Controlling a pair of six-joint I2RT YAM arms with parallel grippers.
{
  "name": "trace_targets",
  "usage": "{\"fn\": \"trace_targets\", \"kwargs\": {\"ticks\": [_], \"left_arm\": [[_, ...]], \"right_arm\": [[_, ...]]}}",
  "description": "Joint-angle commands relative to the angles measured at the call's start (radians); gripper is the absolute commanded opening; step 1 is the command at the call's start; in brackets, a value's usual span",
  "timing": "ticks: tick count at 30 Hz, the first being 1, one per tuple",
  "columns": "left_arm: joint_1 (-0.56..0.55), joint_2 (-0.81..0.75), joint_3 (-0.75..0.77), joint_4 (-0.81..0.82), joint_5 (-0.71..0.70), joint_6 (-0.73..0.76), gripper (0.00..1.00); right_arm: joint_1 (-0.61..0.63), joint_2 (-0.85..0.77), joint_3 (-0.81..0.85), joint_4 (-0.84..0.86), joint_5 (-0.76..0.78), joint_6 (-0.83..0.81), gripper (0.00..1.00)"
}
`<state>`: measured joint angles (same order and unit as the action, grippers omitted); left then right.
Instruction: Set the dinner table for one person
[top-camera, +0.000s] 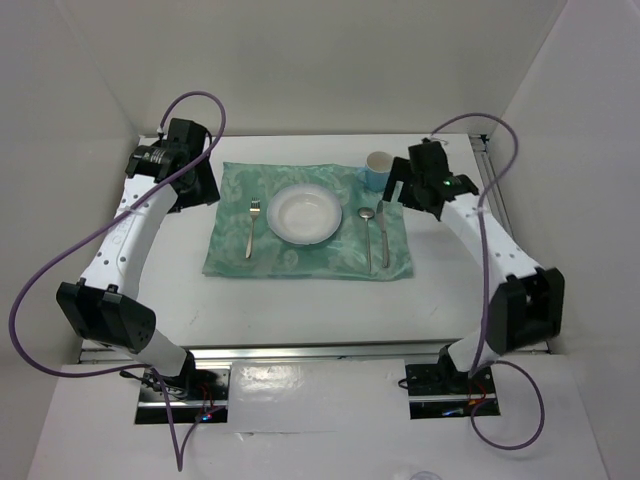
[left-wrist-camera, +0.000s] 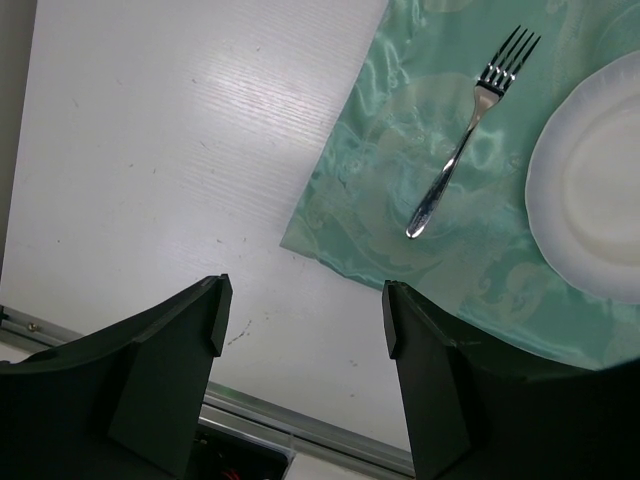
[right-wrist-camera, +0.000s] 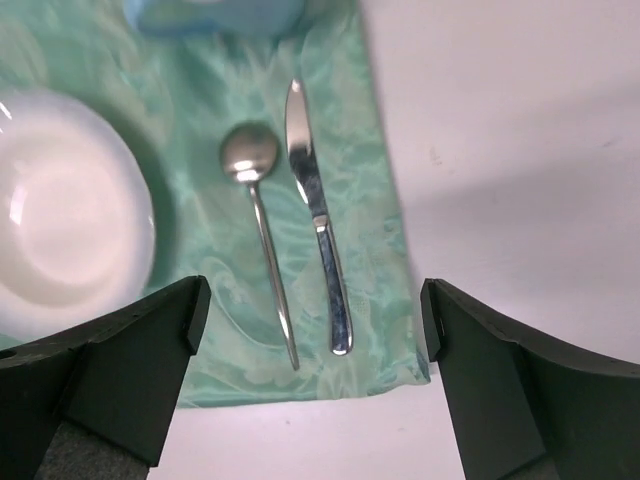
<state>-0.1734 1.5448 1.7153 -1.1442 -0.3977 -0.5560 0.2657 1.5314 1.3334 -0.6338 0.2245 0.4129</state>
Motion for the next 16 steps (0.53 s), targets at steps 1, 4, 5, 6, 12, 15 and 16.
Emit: {"fn": "trace_targets", "kwargs": {"ticks": [1,4,5,6,12,15,16], "left_arm": [[0.005,-0.017,0.04,-0.002,0.008,-0.005,0.8],[0.005,-0.026,0.04,0.02,0.019,-0.005,0.8],[0.005,-0.035,0.04,0.02,0.019,-0.005,0.8],[0.005,-0.035,0.04,0.02,0.028,-0.005,0.8],[0.005,-0.035,0.04,0.029,0.046,-0.005,0.8],[0.005,-0.035,0.04,0.029,0.046,-0.005,0.8],[0.005,-0.035,0.04,0.029,0.046,-0.005,0.8]], "right_arm": [[-0.06,-0.161,-0.085,0.095,0.075,0.11,1.0],[-0.111,-0.233,-0.123,0.095,0.065,0.141,1.0],[-0.121,-0.244,-0.123,0.095,0.078,0.15,1.0],[-0.146,-0.244,-0.123,0.095,0.078,0.15,1.0],[-0.192,-0.246,-0.123,0.062,0.065,0.159,1.0],[-0.203,-0.246,-0.123,0.052,0.065,0.159,1.0],[-0.203,-0.246,-0.123,0.042,0.065,0.159,1.0]]}}
